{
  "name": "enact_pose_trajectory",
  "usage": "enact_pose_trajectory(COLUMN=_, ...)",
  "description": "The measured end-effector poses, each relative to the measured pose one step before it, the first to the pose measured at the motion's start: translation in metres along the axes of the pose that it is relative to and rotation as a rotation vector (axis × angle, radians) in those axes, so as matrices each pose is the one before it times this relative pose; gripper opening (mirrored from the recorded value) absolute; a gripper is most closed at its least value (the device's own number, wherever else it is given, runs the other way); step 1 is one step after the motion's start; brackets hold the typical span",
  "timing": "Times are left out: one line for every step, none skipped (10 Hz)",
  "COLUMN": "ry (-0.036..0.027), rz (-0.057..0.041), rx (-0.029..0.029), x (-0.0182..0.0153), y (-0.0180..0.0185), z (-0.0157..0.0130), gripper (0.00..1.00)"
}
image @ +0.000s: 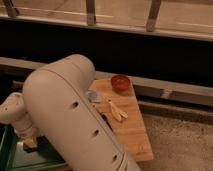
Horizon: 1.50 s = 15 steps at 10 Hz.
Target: Wipe tray with eraser
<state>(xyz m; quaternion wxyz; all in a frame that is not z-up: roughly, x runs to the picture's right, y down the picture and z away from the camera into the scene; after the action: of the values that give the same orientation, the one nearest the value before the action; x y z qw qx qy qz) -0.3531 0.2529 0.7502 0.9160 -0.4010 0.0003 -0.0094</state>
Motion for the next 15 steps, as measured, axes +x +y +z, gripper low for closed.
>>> enact_pose_trajectory(ry=0.00860, rz=0.01613, rx=0.00089, x=0.00803, y=0.00303, z=-0.00472, gripper=0.00)
enact_pose_trajectory(ry=0.00367, rz=0.01352, rx=0.00059, x=0.00649, y=0.00293, z=-0.00244, gripper=0.00)
enact_pose_trajectory(ry=-0.00156, rz=0.02544, rx=0.00285, x=0.00988, y=0.00293, z=-0.00366, gripper=0.00)
enact_pose_trajectory(ry=-0.00412, rz=0.02787, rx=0.00645, x=0.01065, y=-0.00133, z=-0.00422, gripper=0.00)
enact_pose_trajectory(ry=-0.00576, rz=0.01763, rx=0.00428, x=0.00677, y=-0.00384, z=-0.00235, gripper=0.00)
enact_pose_trajectory(ry=-0.01188, rz=0.01073, rx=0.00225, x=0.00241, y=-0.00491, z=-0.00132, gripper=0.00)
enact_pose_trajectory(ry=-0.02237, rz=0.00364, rx=0.00272, x=0.00195, y=-0.00962, z=-0.00030, gripper=0.00)
enact_pose_trajectory(ry=-0.02173, rz=0.00109, rx=0.00117, x=-0.00130, y=-0.00701, z=0.00063, gripper=0.00)
enact_pose_trajectory(ry=-0.02279, rz=-0.00670, rx=-0.00259, x=-0.00577, y=-0.00381, z=0.00130, gripper=0.00)
enact_pose_trajectory(ry=-0.03564, rz=-0.01075, rx=-0.00408, x=-0.01006, y=-0.00514, z=0.00270, gripper=0.00)
enact_pose_trajectory(ry=-0.04332, rz=-0.01036, rx=-0.00709, x=-0.00967, y=-0.00595, z=0.00224, gripper=0.00)
enact_pose_trajectory(ry=-0.04473, rz=-0.01717, rx=-0.01287, x=-0.01057, y=-0.00164, z=0.00335, gripper=0.00)
enact_pose_trajectory(ry=-0.03990, rz=-0.02241, rx=-0.01542, x=-0.00949, y=0.00612, z=0.00285, gripper=0.00)
enact_pose_trajectory(ry=-0.02042, rz=-0.02055, rx=-0.01275, x=-0.00724, y=0.00620, z=0.00044, gripper=0.00)
enact_pose_trajectory(ry=-0.01445, rz=-0.02539, rx=-0.01654, x=-0.00716, y=0.00849, z=-0.00199, gripper=0.00)
